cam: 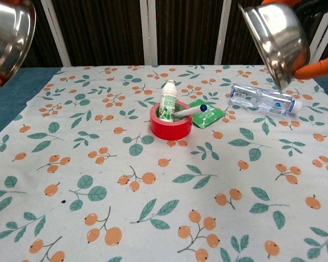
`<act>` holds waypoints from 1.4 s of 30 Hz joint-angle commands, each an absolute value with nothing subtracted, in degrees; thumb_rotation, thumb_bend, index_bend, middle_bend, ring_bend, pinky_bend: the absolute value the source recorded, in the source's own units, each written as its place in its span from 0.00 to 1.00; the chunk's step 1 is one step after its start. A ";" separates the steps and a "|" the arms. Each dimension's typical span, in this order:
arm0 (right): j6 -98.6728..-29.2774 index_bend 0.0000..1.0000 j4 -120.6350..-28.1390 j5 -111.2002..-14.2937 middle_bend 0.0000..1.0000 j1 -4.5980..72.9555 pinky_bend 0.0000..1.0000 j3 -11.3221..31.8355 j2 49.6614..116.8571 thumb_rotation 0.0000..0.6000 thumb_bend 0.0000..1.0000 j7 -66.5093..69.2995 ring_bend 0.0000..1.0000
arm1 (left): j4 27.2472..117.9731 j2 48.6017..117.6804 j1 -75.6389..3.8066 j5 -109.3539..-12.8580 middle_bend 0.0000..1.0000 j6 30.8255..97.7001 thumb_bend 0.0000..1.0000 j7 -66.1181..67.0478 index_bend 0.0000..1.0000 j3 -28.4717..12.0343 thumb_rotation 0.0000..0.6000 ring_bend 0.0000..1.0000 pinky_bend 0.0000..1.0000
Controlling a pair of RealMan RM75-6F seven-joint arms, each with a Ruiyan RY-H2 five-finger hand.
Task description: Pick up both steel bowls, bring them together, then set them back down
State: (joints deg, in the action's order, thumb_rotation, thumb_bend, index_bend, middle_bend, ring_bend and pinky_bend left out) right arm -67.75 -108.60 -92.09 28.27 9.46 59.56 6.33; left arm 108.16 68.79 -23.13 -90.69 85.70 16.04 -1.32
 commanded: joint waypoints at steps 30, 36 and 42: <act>-56.35 0.61 -108.04 -76.78 0.37 31.30 0.16 3.45 73.09 1.00 0.18 -49.69 0.48 | 109.16 74.67 -31.38 -58.38 0.20 62.39 0.00 30.24 0.19 -3.66 1.00 0.20 0.38; -57.51 0.61 -107.03 -74.25 0.37 32.38 0.16 3.77 73.74 1.00 0.18 -54.04 0.48 | 107.20 77.30 -32.95 -56.68 0.20 60.33 0.00 30.56 0.19 -3.43 1.00 0.20 0.38; -57.30 0.61 -106.46 -71.31 0.37 32.93 0.15 2.89 73.22 1.00 0.18 -55.40 0.48 | 106.69 78.84 -33.74 -56.66 0.19 60.57 0.00 30.91 0.19 -3.45 1.00 0.20 0.38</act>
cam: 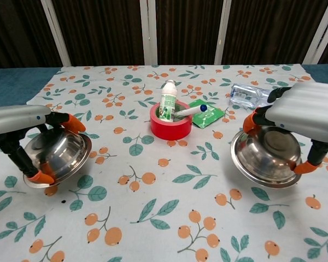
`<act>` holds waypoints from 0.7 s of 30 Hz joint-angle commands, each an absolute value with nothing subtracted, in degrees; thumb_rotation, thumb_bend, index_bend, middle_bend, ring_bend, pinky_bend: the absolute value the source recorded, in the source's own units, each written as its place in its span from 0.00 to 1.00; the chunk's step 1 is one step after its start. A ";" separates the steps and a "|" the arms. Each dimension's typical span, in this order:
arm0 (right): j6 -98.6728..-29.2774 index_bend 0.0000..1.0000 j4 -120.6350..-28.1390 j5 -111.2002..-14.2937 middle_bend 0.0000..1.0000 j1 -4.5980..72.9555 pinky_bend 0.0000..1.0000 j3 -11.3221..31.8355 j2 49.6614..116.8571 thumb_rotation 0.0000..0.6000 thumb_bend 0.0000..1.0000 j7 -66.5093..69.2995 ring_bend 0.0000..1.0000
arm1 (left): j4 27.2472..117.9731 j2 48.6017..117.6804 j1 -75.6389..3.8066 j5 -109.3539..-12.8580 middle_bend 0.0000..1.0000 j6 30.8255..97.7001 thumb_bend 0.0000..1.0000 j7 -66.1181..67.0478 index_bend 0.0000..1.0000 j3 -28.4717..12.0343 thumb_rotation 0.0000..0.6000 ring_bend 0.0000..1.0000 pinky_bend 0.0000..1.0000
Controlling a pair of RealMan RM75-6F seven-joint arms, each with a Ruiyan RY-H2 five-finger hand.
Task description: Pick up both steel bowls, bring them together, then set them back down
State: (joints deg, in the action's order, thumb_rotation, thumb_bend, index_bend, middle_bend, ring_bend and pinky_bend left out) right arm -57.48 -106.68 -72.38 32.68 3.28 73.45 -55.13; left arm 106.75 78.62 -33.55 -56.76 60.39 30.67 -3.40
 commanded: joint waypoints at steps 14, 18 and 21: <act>-57.43 0.34 -109.12 -61.97 0.24 33.87 0.06 2.06 73.26 1.00 0.17 -53.67 0.28 | 108.36 79.23 -36.13 -50.64 0.01 60.62 0.00 37.17 0.14 -1.93 1.00 0.06 0.27; -57.90 0.27 -110.37 -58.60 0.17 34.72 0.03 1.67 73.30 1.00 0.16 -54.90 0.23 | 108.58 79.20 -36.67 -50.06 0.00 60.74 0.00 37.57 0.10 -1.73 1.00 0.00 0.23; -58.69 0.22 -110.81 -57.03 0.11 35.16 0.01 1.08 73.61 1.00 0.15 -56.10 0.19 | 108.83 78.96 -36.87 -50.25 0.00 60.71 0.00 37.30 0.09 -1.54 1.00 0.00 0.22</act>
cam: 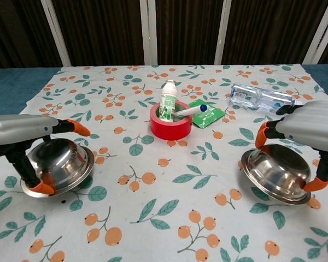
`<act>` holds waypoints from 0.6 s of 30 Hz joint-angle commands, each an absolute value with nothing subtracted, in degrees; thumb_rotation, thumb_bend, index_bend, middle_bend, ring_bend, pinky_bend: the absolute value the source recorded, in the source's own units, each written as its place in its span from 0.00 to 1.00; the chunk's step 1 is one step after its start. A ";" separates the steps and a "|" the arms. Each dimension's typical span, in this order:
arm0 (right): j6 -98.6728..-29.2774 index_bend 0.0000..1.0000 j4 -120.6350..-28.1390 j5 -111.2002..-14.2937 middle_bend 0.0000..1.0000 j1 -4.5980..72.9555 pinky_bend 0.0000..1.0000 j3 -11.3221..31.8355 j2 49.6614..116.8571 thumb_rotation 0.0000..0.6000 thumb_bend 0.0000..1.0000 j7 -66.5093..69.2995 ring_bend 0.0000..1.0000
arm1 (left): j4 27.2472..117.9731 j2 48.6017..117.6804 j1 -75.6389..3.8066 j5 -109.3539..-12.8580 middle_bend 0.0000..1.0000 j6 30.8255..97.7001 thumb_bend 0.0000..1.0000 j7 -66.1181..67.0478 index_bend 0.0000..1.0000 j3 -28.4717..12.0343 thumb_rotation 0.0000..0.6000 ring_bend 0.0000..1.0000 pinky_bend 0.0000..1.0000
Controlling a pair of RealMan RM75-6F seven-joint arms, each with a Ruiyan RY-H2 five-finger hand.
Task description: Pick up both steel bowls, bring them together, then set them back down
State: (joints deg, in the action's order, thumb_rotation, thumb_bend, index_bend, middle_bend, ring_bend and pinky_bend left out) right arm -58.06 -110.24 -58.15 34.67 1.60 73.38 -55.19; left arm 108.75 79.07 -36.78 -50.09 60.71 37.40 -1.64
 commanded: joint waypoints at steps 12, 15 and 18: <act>-63.11 0.15 -111.74 -55.76 0.01 35.76 0.00 -0.38 74.78 1.00 0.14 -58.17 0.09 | 111.26 76.30 -37.15 -50.76 0.00 61.45 0.00 36.88 0.03 -0.71 1.00 0.00 0.19; -64.64 0.14 -112.70 -56.08 0.01 35.57 0.00 -0.31 73.57 1.00 0.14 -57.62 0.09 | 113.51 74.20 -36.56 -52.74 0.00 62.18 0.00 35.66 0.03 -0.34 1.00 0.00 0.19; -68.87 0.14 -113.51 -61.14 0.01 33.21 0.00 1.15 71.53 1.00 0.13 -50.91 0.09 | 118.53 69.21 -33.36 -59.76 0.00 67.61 0.00 34.36 0.03 1.27 1.00 0.00 0.19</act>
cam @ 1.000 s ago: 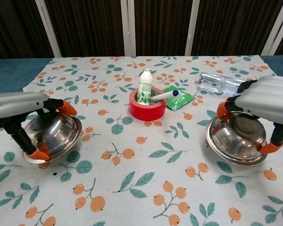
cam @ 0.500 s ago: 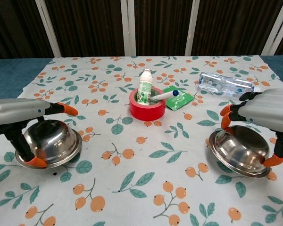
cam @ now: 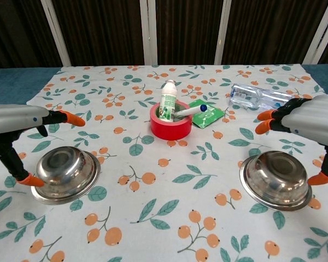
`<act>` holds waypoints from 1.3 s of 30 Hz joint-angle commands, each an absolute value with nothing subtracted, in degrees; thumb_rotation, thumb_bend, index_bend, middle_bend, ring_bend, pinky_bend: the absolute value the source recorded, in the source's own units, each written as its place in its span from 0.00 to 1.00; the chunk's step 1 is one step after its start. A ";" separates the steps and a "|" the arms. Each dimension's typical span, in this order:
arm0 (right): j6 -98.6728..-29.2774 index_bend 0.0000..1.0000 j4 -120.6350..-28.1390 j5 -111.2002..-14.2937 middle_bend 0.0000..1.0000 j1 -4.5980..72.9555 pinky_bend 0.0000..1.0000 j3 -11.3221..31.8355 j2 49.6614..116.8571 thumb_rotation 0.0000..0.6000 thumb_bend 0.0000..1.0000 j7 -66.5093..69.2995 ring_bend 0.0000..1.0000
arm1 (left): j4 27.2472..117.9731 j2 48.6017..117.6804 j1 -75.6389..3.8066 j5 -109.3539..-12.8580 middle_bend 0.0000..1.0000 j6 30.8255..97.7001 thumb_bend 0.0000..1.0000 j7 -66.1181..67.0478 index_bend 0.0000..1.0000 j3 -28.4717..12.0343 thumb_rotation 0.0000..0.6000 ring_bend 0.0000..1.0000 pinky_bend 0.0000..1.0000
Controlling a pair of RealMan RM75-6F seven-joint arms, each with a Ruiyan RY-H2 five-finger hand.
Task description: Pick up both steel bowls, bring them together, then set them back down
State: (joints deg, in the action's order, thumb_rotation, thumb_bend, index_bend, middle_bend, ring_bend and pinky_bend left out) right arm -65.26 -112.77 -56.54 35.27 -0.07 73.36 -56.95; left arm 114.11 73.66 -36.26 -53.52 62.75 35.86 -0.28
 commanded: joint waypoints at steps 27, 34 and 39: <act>-97.19 0.22 -99.05 -93.38 0.05 6.07 0.00 -8.98 64.38 1.00 0.13 -13.76 0.17 | 98.15 67.02 0.93 -93.00 0.00 106.42 0.00 14.25 0.10 13.71 1.00 0.00 0.21; -98.48 0.22 -96.80 -94.81 0.05 3.36 0.00 -9.71 64.95 1.00 0.13 -12.07 0.17 | 96.86 66.92 2.24 -93.60 0.00 106.26 0.00 12.28 0.10 12.80 1.00 0.00 0.21; -98.12 0.22 -95.49 -95.50 0.05 2.98 0.00 -9.17 64.72 1.00 0.13 -11.24 0.17 | 95.41 67.07 3.09 -96.01 0.00 107.12 0.00 11.54 0.10 12.36 1.00 0.00 0.21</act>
State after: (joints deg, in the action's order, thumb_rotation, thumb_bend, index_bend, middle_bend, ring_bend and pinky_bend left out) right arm -98.30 -95.73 -95.40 3.09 -9.31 64.69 -11.29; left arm 95.74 66.98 2.79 -95.73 106.90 11.78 12.51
